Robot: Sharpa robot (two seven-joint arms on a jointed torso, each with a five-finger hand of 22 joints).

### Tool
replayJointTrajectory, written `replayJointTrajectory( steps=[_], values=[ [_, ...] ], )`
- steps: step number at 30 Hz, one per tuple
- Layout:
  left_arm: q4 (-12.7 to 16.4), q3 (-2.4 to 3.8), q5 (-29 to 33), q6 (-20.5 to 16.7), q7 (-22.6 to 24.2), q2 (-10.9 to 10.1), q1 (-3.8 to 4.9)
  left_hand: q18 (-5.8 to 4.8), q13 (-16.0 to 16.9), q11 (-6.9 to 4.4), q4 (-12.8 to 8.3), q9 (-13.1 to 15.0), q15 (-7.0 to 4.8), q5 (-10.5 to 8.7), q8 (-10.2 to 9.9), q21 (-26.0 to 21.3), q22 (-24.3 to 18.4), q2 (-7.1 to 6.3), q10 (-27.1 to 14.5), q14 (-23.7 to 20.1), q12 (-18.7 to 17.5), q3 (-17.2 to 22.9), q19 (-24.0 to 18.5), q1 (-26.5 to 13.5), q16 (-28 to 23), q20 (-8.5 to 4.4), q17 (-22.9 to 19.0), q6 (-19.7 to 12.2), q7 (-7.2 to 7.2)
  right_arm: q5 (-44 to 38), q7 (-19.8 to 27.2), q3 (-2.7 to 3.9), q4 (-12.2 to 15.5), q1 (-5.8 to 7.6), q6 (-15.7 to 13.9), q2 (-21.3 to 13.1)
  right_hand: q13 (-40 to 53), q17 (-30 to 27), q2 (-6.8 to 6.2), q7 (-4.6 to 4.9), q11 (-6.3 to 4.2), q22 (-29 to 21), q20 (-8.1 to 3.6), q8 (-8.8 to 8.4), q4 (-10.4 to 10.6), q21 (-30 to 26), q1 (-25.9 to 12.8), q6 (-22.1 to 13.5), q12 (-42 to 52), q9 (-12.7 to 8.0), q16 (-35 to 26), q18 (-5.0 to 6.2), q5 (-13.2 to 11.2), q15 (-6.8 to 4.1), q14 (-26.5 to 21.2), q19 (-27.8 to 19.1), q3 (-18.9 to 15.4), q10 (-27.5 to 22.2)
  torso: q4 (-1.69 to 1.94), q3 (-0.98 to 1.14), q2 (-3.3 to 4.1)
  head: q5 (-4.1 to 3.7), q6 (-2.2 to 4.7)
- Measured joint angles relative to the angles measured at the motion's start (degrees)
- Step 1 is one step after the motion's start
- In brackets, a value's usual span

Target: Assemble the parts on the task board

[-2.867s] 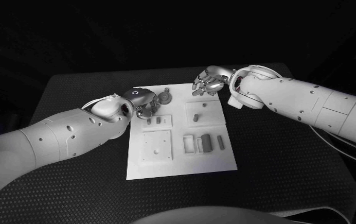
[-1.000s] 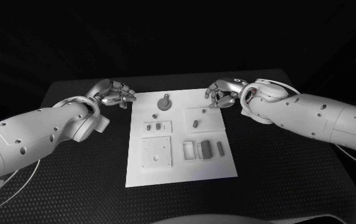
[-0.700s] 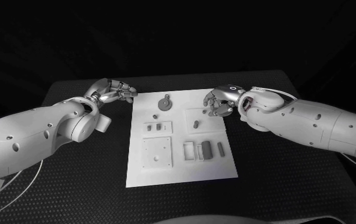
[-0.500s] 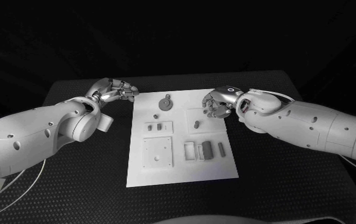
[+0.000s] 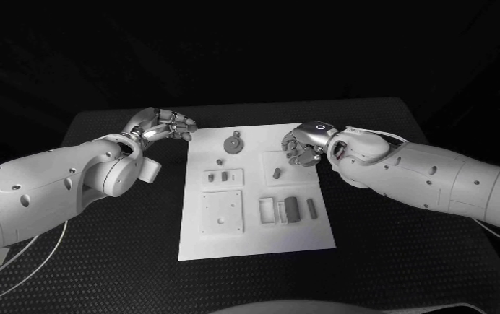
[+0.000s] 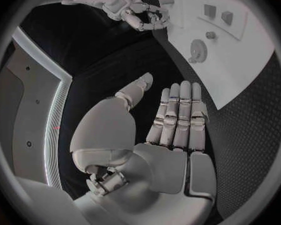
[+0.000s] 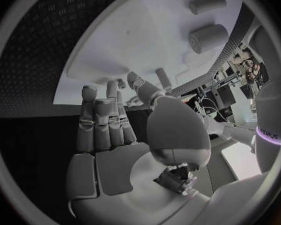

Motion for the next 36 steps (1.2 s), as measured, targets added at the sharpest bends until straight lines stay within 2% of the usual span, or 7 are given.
replayJointTrajectory(
  steps=[3,7,11,15,22,36],
  values=[
    [0.0,0.0,0.1,0.1,0.0,0.0,0.0,0.0,0.0,0.0,0.0,0.0,0.0,0.0,0.0,0.0,-0.1,0.0,0.0,0.0,0.0,0.0,0.0,0.0,-0.2,0.0,0.1,-0.2,0.2,-0.3,-0.1,-0.08,-0.4,-0.26,0.0,0.3,-0.5,-0.1,0.82,-0.41,-0.01,0.0,0.08,0.33,-0.2,0.0,0.7,0.6,-0.7,0.0,0.0,0.0,0.0,0.0,0.0,0.1,0.4,0.0,-0.01,0.01,0.0,0.07,-0.1],
    [0.0,0.0,0.2,0.2,0.0,0.0,0.0,0.0,-0.1,0.0,0.0,0.0,0.0,0.0,0.0,0.0,-0.3,0.0,0.0,0.0,0.0,0.0,0.0,0.0,-0.4,0.0,0.2,-0.2,0.2,-0.6,-0.1,0.01,-0.7,-0.26,0.1,0.7,-0.7,-0.1,2.61,-0.81,-0.06,0.0,0.08,1.0,-0.3,0.0,1.5,2.0,-1.9,0.0,0.0,0.0,0.0,0.21,0.2,0.1,0.6,0.1,-0.01,0.01,0.01,0.14,-0.24],
    [0.1,0.0,0.2,0.3,0.0,0.0,0.0,0.0,-0.1,0.0,-0.2,0.0,0.0,0.0,0.0,0.0,-0.4,0.0,0.0,0.0,0.0,-0.2,0.0,0.0,-0.4,0.0,0.2,-0.2,0.2,-1.0,-0.1,-0.01,-0.8,-0.26,0.1,0.9,-0.7,-0.1,3.84,-1.28,0.46,0.0,0.1,1.67,-0.3,0.0,1.9,3.4,-2.5,0.0,0.0,-0.01,0.0,0.21,0.2,0.1,0.6,0.6,0.0,0.01,0.01,0.17,-0.31],
    [0.1,0.0,0.3,0.3,0.0,-0.1,0.0,0.0,-0.1,0.0,-0.2,0.0,0.0,0.0,0.0,0.0,-0.5,0.0,0.0,0.0,0.0,-0.2,0.0,0.0,-0.7,0.0,0.3,-0.2,0.2,-1.6,-0.2,-0.02,-0.8,-0.27,0.1,1.0,-0.7,-0.2,5.28,-1.05,0.08,0.0,0.18,2.18,-0.4,0.1,2.2,5.4,-2.9,0.1,0.0,-0.01,0.0,0.2,0.5,0.2,0.8,2.2,0.02,0.01,0.01,0.25,-0.51],
    [0.2,0.0,0.3,0.4,-0.1,-0.2,0.0,0.0,-0.2,0.0,-0.2,0.0,0.17,0.0,0.0,0.0,-0.7,0.0,0.0,0.2,0.0,-0.2,0.0,0.0,-0.9,0.0,0.5,-0.2,0.2,-2.3,-0.4,-0.01,-0.8,-0.3,-0.1,1.1,-0.7,-0.4,5.58,-1.21,-0.41,0.0,0.27,2.42,0.4,0.2,2.4,6.6,-3.5,0.1,0.0,-0.02,0.0,-0.04,0.9,0.3,4.5,4.1,-0.02,0.0,0.01,0.3,-0.68],
    [0.2,-0.01,0.4,0.7,-0.2,-0.3,0.0,0.0,-0.2,0.21,-0.2,0.0,0.2,-0.23,0.0,0.0,-1.2,0.0,-0.2,0.2,0.0,-0.5,0.0,0.0,-1.3,0.0,0.8,-0.6,0.21,-3.4,-0.8,-0.12,-0.6,-0.47,-1.0,1.1,-2.9,-0.5,5.56,-1.58,-0.82,0.0,-0.12,2.96,0.1,0.2,2.4,7.5,-3.8,0.3,0.0,-0.02,0.0,-0.5,1.6,0.9,5.5,5.7,-0.08,0.04,-0.02,0.15,-0.8]
  ],
)
